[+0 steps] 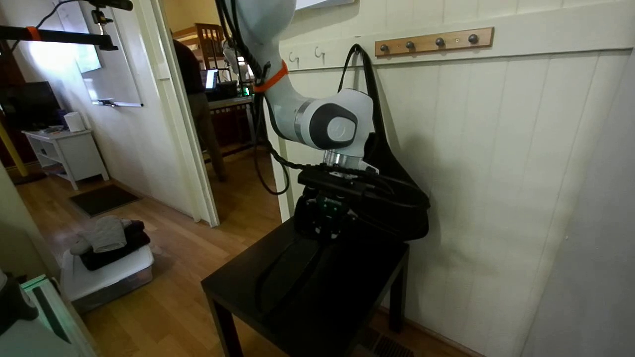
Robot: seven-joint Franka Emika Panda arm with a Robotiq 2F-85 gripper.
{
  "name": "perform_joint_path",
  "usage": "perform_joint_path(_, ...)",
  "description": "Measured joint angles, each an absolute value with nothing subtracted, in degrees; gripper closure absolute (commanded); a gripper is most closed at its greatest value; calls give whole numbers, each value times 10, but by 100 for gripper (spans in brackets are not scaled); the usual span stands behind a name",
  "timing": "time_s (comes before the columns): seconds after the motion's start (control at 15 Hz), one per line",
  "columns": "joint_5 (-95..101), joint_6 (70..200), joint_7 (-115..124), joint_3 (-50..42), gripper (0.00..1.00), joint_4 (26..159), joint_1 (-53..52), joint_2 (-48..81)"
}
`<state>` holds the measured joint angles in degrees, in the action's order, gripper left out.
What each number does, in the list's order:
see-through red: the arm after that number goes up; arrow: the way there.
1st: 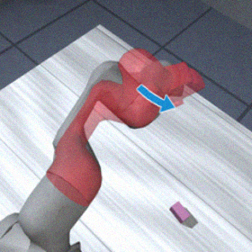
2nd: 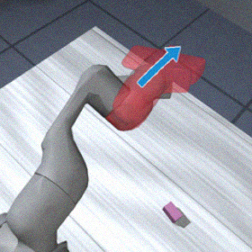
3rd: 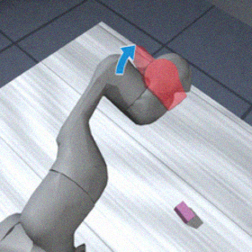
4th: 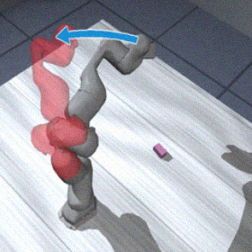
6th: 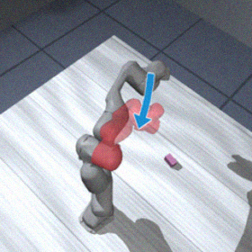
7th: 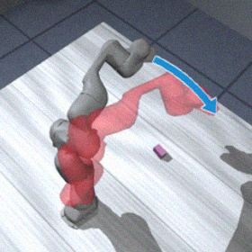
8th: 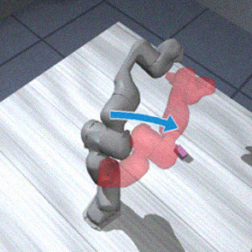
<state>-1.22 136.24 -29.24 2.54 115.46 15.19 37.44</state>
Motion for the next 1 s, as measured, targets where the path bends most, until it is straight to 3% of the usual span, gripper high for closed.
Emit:
perform_joint_path(0.4, -12, 1310, -305, 37, 3, 1147, 148, 393)
perform_joint_path(1.0, 16, 1278, -303, 30, 0, 1186, 127, 389)
